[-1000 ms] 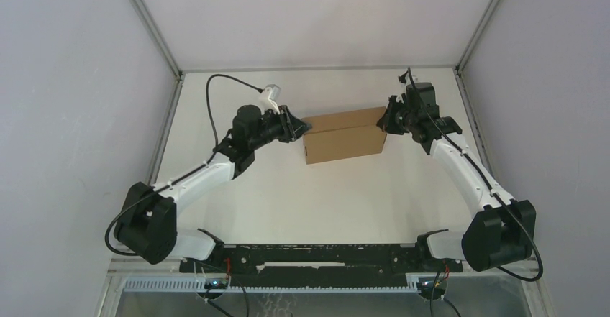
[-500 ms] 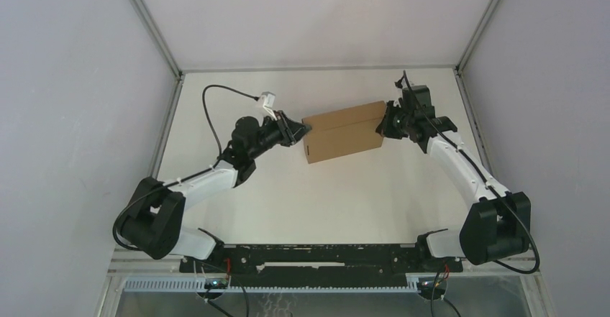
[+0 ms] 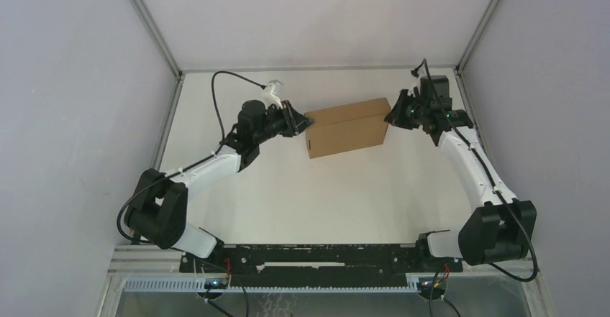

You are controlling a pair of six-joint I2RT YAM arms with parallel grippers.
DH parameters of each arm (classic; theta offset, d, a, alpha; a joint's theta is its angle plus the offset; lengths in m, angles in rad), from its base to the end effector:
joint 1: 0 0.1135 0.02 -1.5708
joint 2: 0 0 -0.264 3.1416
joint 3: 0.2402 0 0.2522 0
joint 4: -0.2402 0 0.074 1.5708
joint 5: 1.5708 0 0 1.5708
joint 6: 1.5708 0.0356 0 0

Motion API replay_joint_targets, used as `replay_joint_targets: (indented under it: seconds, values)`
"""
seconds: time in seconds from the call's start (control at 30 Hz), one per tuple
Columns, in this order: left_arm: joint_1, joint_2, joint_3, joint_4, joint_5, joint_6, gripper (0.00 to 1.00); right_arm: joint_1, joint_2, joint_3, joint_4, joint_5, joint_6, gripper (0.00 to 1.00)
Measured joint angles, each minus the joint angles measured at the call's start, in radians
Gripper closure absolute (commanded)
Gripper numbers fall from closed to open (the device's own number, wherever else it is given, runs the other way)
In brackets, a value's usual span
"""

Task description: Fold the paper box

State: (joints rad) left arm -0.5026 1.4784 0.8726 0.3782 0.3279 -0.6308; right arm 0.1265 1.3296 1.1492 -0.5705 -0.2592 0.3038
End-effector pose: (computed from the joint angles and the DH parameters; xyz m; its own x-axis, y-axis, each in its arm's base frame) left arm 0.2890 -0.1720 0.2619 -0.5908 -0.3124 -0.7439 0.4737 0.6120 -0.6333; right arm 0.2845 0.0454 0.3110 -0.7379 0.1976 -0.6453 -0.0912 0.9182 0.3856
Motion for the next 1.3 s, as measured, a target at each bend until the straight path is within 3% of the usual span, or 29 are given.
replay_joint_targets:
  seconds: [0.03,0.13,0.27,0.73,1.3]
  values:
    - [0.003,0.000,0.007,-0.012,0.002,0.003,0.71,-0.009,-0.002,0.020,-0.003,-0.006,0.000,0.85]
    - [0.016,0.000,0.026,-0.048,0.014,0.014,0.64,-0.027,-0.007,0.088,-0.005,-0.008,-0.007,0.69]
    - [0.028,-0.004,0.069,-0.126,0.019,0.042,0.55,-0.028,0.002,0.171,-0.013,0.016,-0.028,0.59]
    - [0.044,-0.034,0.199,-0.427,-0.022,0.118,0.47,0.049,0.116,0.218,-0.074,0.129,-0.113,0.54]
    - [0.048,-0.055,0.281,-0.563,-0.036,0.147,0.44,0.073,0.010,0.218,-0.204,0.172,-0.087,0.51]
